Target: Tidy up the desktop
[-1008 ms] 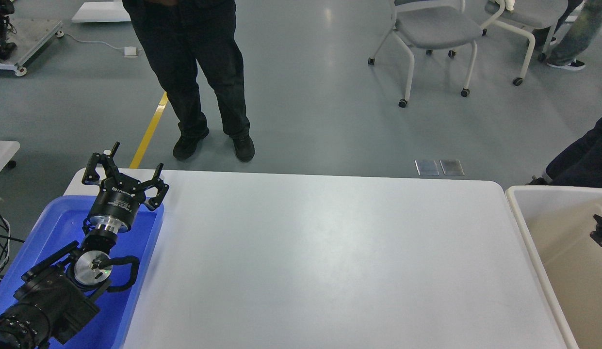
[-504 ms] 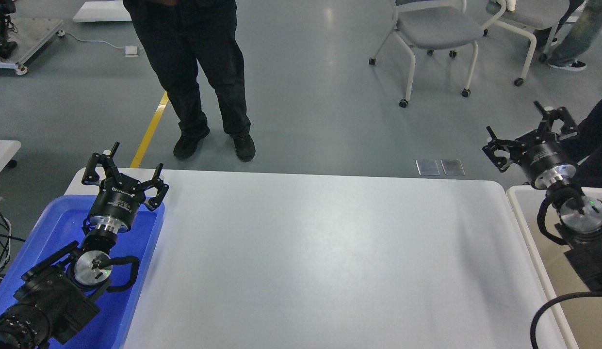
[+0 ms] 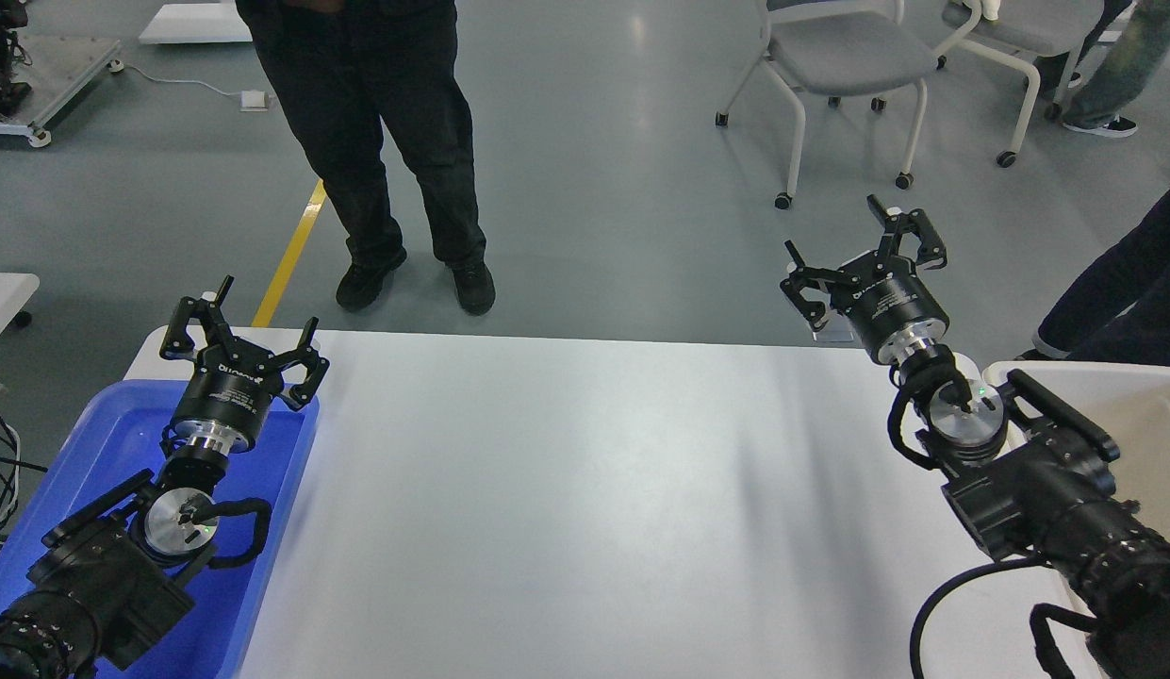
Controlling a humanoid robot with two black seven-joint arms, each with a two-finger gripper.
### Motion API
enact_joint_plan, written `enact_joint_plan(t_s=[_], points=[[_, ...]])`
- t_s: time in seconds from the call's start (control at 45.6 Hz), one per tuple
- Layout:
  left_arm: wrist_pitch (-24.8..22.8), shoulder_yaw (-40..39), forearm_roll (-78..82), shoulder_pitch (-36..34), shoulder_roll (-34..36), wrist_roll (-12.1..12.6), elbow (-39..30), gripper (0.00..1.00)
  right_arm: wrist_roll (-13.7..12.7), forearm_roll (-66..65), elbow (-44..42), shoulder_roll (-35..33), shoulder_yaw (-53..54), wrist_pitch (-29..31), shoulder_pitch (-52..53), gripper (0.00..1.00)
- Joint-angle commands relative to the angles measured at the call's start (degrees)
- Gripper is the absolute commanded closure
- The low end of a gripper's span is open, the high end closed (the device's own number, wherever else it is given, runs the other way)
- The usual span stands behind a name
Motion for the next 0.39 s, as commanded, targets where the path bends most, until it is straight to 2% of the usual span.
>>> enact_joint_plan(t_s=[0.0, 0.373], points=[[0.00, 0.00, -0.01, -0.03, 0.03, 0.00, 0.00, 0.00, 0.06, 0.15, -0.21, 6.10, -0.07, 0.15, -0.90, 0.00], [0.00, 0.00, -0.01, 0.06, 0.03, 0.00, 0.00, 0.00, 0.06, 0.06, -1.09, 6.81, -0.34, 0.41, -3.98, 0.00]])
